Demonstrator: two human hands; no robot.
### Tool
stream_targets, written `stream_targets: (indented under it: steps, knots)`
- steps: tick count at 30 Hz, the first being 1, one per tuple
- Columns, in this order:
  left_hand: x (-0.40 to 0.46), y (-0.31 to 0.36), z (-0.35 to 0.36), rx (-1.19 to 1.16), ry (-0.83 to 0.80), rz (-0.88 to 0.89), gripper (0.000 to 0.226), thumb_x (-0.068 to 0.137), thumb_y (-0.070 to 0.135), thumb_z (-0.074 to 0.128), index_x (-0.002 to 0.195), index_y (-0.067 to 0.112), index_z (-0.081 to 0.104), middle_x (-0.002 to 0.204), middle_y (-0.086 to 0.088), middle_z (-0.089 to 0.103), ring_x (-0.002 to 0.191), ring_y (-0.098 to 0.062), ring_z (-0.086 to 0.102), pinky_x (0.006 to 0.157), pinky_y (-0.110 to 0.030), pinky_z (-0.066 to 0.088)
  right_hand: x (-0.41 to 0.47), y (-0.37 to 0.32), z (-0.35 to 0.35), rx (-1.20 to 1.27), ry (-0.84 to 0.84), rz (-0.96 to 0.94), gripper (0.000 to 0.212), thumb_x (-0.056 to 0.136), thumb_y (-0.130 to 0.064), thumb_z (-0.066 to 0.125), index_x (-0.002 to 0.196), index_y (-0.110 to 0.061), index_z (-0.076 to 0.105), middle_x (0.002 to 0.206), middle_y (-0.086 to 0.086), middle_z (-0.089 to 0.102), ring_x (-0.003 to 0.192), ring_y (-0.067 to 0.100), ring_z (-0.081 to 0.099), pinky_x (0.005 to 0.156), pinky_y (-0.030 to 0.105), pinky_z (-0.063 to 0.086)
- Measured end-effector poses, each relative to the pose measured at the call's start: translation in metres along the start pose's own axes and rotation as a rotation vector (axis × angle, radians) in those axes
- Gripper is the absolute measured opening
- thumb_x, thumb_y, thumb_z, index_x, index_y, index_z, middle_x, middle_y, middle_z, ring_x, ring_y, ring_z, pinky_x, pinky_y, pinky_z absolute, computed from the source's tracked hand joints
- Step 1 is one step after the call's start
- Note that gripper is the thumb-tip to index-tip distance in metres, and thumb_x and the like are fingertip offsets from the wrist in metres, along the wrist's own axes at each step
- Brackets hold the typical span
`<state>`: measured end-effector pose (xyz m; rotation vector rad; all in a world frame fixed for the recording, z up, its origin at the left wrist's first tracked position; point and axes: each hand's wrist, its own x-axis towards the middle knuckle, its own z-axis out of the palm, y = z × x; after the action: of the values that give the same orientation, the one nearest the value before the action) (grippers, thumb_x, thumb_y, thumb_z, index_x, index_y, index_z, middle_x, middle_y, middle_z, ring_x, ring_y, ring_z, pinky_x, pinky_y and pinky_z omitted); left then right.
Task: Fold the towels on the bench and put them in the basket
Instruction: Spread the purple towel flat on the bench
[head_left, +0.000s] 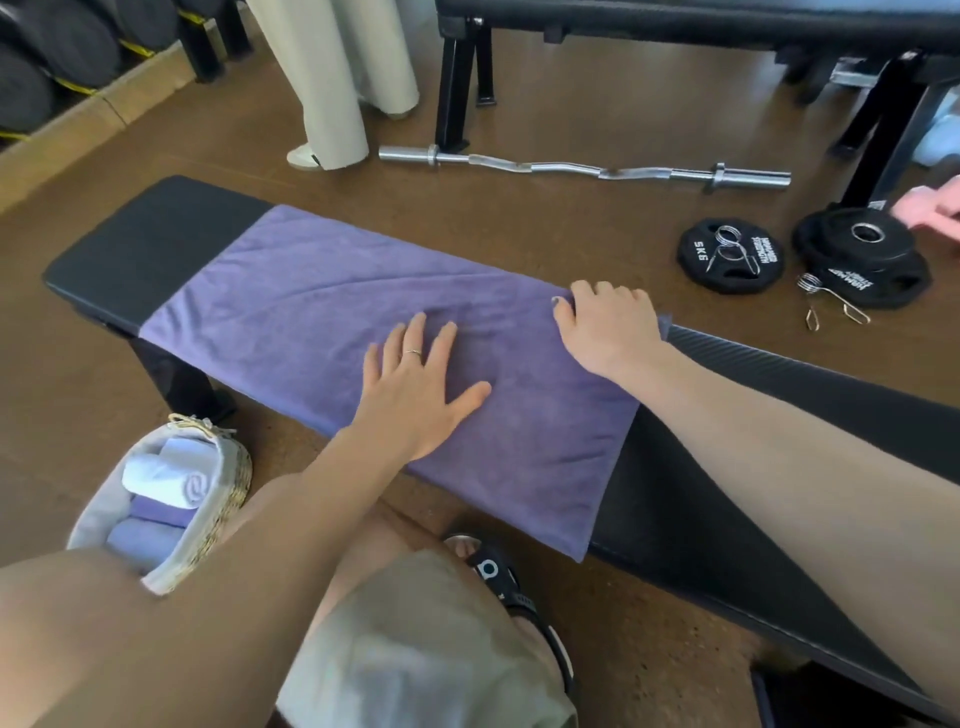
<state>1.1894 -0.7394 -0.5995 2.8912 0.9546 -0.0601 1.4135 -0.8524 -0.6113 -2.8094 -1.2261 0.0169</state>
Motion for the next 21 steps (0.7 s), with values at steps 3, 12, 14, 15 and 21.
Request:
stream_targets:
  steps: [3,12,14,15,21]
  knots:
    - [0.022,-0.019,-0.008,-0.022,-0.071,-0.055,0.084,0.093,0.074,0.031,0.16,0.031,0.006,0.169,-0.005,-0.001,0.155,-0.027,0.001,0.124,-0.052,0.004,-0.006,-0.008,0.0,0.059,0.088,-0.133,0.049,0.104,-0.044,0.034,0.142,-0.016,0.046,0.134,0.012,0.058,0.119,0.034,0.056,0.103,0.047,0.041]
    - [0.078,-0.048,-0.012,0.084,-0.098,0.181,0.066,0.103,0.058,0.024,0.161,0.03,0.009,0.169,0.003,0.003,0.155,-0.019,0.002,0.124,-0.05,0.005,0.014,-0.083,0.01,0.066,0.023,-0.319,0.053,0.108,-0.036,0.026,0.158,-0.018,0.027,0.163,0.01,0.028,0.15,0.029,0.025,0.122,0.048,0.022]
    - [0.09,-0.065,-0.011,0.106,-0.065,0.185,0.062,0.103,0.058,0.022,0.16,0.035,0.013,0.168,0.005,0.01,0.154,-0.02,0.008,0.123,-0.05,0.009,0.019,-0.09,0.014,0.078,0.017,-0.283,0.054,0.107,-0.036,0.024,0.157,-0.017,0.03,0.163,0.01,0.027,0.15,0.029,0.024,0.122,0.048,0.02]
    - [0.098,-0.077,-0.012,0.115,-0.05,0.146,0.061,0.102,0.058,0.023,0.159,0.036,0.015,0.167,0.005,0.013,0.154,-0.021,0.011,0.122,-0.051,0.012,0.018,-0.091,0.017,0.083,0.033,-0.272,0.054,0.106,-0.037,0.023,0.156,-0.017,0.032,0.163,0.01,0.028,0.149,0.03,0.025,0.122,0.048,0.02]
    - [0.144,-0.177,-0.023,0.101,-0.234,-0.185,0.065,0.099,0.063,0.01,0.159,0.039,0.004,0.169,0.007,0.0,0.155,-0.023,0.003,0.122,-0.056,0.012,0.018,-0.096,0.017,0.091,0.067,-0.211,0.055,0.102,-0.041,0.028,0.149,-0.018,0.044,0.155,0.011,0.041,0.141,0.032,0.038,0.118,0.049,0.027]
